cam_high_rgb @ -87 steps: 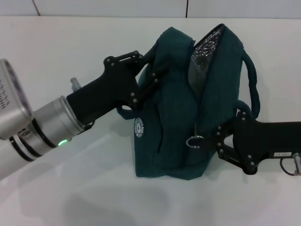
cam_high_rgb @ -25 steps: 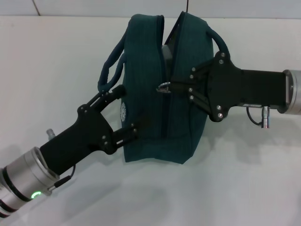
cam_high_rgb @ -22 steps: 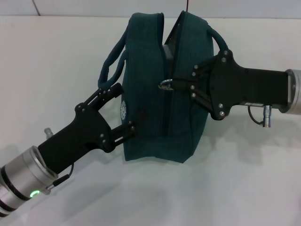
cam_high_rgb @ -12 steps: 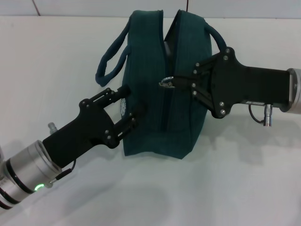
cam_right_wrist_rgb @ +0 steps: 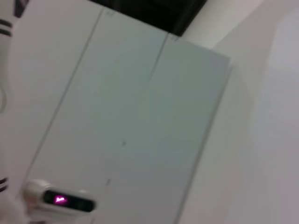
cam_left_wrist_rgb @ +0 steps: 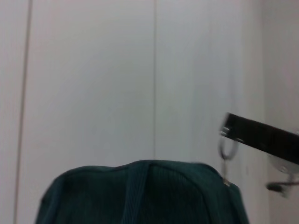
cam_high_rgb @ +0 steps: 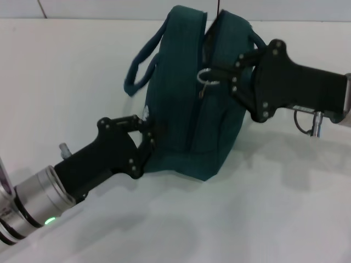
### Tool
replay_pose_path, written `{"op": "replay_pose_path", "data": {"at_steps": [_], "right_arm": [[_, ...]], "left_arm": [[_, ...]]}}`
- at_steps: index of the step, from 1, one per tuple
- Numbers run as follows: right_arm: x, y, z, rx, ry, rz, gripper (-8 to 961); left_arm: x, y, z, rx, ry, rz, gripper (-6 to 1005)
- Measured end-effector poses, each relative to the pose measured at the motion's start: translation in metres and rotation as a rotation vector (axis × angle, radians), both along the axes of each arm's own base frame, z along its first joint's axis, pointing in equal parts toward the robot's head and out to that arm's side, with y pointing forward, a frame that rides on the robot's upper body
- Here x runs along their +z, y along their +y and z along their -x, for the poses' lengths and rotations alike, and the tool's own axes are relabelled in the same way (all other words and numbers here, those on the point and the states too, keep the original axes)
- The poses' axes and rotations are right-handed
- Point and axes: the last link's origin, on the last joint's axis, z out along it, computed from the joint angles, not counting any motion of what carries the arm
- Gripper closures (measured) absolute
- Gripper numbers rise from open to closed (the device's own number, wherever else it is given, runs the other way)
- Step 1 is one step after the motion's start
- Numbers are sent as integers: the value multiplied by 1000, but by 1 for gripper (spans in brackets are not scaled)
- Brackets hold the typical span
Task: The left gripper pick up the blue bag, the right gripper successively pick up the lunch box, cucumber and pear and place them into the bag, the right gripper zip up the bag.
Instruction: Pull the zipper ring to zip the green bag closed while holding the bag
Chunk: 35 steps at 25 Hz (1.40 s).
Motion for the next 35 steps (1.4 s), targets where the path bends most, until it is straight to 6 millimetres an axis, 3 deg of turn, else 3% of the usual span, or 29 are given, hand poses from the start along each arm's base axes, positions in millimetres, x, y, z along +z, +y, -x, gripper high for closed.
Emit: {"op": "replay_pose_path", "data": {"at_steps": [3,9,24,35], "right_arm": [[3,2,-2,-25,24,-20,934],[10,7,-7,-93,71,-71,934],[28,14,-32,-233,136,-254,935],[14,5,-26,-168,95,-203,936]], "left_arm": [[-3,-2,-1,-31,26,3,853],[-3,-2,-1,-42,38,6,941],[7,-5,9,-21,46,-7,905],[12,-1,6,26,-35,16,879]]}}
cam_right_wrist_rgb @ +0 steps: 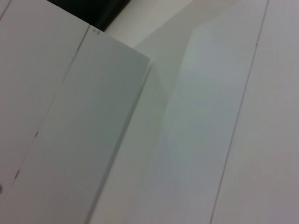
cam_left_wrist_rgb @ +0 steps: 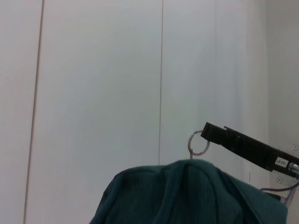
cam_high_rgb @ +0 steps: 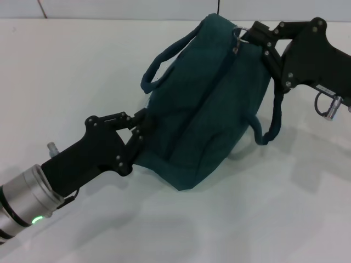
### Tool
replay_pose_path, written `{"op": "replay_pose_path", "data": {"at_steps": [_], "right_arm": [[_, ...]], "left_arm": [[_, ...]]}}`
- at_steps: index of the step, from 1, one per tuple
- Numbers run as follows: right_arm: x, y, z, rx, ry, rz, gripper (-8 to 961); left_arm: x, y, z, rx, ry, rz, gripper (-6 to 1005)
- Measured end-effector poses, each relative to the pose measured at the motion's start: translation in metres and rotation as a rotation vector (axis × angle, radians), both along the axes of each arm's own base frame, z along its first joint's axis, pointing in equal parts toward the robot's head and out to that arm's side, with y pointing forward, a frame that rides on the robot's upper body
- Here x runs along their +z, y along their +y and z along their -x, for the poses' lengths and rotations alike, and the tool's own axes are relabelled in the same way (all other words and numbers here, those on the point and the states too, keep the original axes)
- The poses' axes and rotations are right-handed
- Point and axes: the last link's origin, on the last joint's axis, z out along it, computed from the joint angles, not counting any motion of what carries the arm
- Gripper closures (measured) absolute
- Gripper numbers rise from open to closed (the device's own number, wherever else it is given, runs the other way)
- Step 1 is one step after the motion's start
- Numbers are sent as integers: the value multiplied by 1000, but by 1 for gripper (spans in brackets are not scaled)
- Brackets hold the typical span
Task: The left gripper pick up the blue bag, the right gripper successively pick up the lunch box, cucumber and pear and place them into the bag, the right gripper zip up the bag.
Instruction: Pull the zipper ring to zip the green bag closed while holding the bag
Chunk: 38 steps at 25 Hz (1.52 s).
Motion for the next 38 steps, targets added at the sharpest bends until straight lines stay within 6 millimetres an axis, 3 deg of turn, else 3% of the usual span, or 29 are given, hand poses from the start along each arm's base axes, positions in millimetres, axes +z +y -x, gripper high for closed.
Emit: {"op": "replay_pose_path", "data": {"at_steps": [4,10,20,23,29,34,38], "right_arm": [[0,0,1,5,0,1,936],[0,-1,2,17,4,3,936],[-1,-3,4,33,4,14,936],[-1,-3,4,34,4,15,936],[-1,-4,5,39,7,16,937],[-1,-4,5,40,7,16,937],[-1,-4,5,40,7,17,937]], "left_arm": [[2,-1,0,21,-27,-29,869],[5,1,-8,13,-96,-48,649],[1,24,-35,-62,-126,7,421],[-2,31,-40,-68,-121,24,209],[-6,42,-44,-44,-108,47,99],[-7,43,-45,-44,-104,44,236],[-7,43,-45,-47,-101,42,404]]}}
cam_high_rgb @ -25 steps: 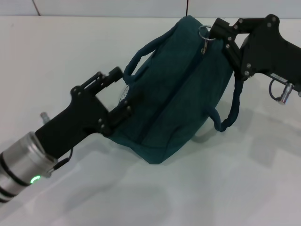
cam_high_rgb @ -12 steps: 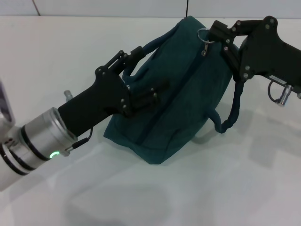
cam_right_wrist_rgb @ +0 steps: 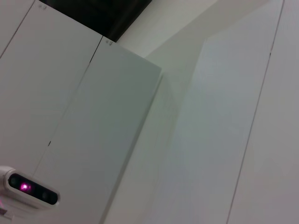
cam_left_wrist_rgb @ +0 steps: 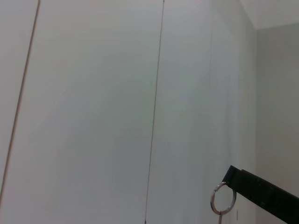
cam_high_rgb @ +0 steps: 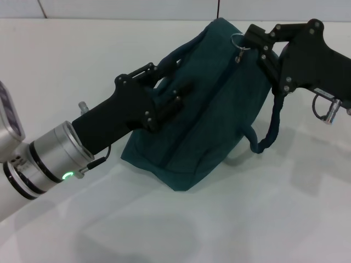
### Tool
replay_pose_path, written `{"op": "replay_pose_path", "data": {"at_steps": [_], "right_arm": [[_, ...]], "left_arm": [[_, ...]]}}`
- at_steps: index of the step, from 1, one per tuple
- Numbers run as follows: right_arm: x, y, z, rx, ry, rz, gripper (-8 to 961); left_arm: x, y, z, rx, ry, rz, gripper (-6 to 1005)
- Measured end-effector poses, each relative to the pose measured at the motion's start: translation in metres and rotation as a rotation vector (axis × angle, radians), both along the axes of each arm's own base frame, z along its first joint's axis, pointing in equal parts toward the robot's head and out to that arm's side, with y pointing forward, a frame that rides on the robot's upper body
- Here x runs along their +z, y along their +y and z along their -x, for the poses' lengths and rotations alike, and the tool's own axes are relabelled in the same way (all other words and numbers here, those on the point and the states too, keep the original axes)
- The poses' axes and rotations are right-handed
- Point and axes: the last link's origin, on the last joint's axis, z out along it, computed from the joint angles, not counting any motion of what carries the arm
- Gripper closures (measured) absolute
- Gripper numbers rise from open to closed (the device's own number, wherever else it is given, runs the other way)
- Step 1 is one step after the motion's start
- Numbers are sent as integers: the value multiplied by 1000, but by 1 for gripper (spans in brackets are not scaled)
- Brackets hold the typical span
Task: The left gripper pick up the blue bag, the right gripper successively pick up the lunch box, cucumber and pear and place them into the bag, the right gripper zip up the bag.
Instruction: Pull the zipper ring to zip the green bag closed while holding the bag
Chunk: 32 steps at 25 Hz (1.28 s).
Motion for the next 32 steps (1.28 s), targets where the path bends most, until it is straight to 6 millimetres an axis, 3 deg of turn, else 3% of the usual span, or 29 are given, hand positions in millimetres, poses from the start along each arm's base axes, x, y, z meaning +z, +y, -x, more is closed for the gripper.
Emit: {"op": "replay_pose_path", "data": {"at_steps": [12,20,32], "right_arm": [[0,-9,0,33,25,29,937],[4,-11,-2,12,68,30,939],[11,0,-18,-134,115,-22,928]], "left_arm": [[-2,-6,1,-87,82,-31,719],[15,-13,16,-69,91,-119,863],[22,-18,25,-68,125,-128,880]]}}
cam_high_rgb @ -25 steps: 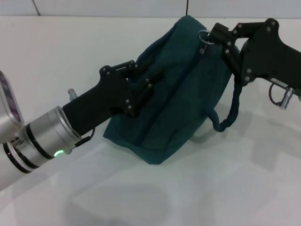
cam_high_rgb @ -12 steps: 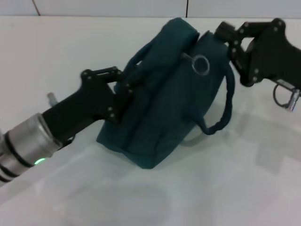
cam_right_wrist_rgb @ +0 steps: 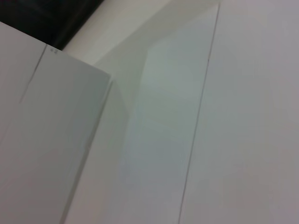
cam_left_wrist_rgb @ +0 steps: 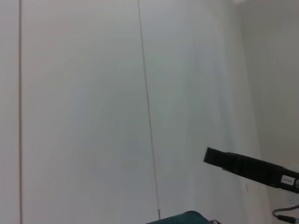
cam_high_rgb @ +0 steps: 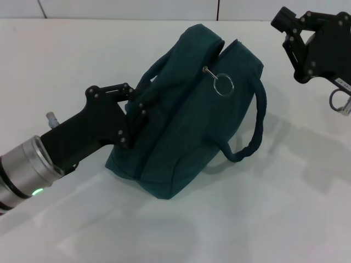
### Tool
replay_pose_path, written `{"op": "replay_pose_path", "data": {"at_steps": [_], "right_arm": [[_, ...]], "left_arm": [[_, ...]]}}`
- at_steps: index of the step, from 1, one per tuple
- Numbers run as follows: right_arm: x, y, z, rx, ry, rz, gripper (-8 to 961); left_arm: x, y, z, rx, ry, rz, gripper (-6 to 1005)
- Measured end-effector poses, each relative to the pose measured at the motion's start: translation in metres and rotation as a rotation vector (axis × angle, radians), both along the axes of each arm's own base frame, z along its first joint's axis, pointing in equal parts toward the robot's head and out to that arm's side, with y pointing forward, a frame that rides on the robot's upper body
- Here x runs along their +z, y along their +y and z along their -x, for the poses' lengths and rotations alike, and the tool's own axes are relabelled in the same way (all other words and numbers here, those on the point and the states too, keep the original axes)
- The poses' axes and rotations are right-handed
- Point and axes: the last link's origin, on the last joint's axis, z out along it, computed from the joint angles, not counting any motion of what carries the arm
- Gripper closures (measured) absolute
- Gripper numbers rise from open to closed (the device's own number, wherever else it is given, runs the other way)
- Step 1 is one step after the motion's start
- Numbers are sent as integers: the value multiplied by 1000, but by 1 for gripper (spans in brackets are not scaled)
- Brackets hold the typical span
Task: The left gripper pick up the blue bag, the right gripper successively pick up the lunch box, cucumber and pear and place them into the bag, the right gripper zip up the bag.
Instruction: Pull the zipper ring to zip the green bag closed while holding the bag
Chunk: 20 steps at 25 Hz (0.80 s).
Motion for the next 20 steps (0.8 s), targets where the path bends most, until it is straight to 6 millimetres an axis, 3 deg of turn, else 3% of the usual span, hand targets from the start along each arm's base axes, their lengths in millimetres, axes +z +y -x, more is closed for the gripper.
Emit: {"op": "replay_pose_path", "data": {"at_steps": [6,13,20], "right_arm": [[-1,1,-2,-26,-1,75,923],[-12,-5,-1,-26,-57,281,917],[-19,-2,-3,-80,-117,406,708]], "left_arm": [[0,1,0,0,4,-4,883],[0,4,-2,-6,9,-6,885],[-5,8,-6,-17,28,9,886]]}}
